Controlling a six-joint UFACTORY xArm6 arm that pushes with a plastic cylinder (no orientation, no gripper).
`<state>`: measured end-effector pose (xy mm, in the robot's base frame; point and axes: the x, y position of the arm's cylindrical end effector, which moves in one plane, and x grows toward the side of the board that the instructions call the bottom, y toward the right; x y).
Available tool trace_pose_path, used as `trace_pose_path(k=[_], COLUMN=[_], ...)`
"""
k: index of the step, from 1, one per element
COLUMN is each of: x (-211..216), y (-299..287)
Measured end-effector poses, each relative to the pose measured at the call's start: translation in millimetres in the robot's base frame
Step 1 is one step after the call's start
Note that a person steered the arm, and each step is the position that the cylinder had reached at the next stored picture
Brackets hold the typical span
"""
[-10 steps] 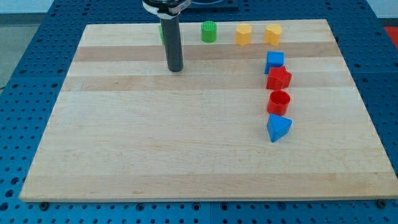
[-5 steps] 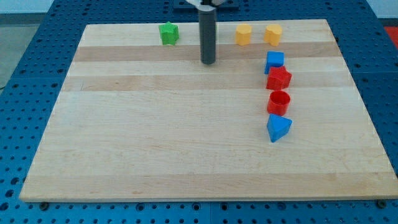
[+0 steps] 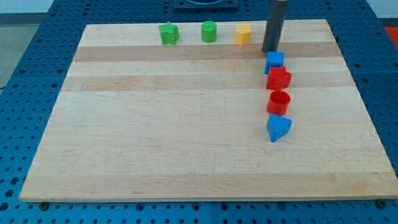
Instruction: Move the cube towards the top left corner
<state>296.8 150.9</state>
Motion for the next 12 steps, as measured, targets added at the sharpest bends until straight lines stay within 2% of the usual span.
trace_pose_path(k=[1, 2, 4, 5, 6, 7, 8, 9, 12], x=[3.7, 27.3, 37.8, 53.3, 70.5, 50.9, 27.8, 26.1, 26.1], y=[36.5, 27.6, -37.2, -8.1, -37.0, -149.3, -207.1, -191.1, -209.9])
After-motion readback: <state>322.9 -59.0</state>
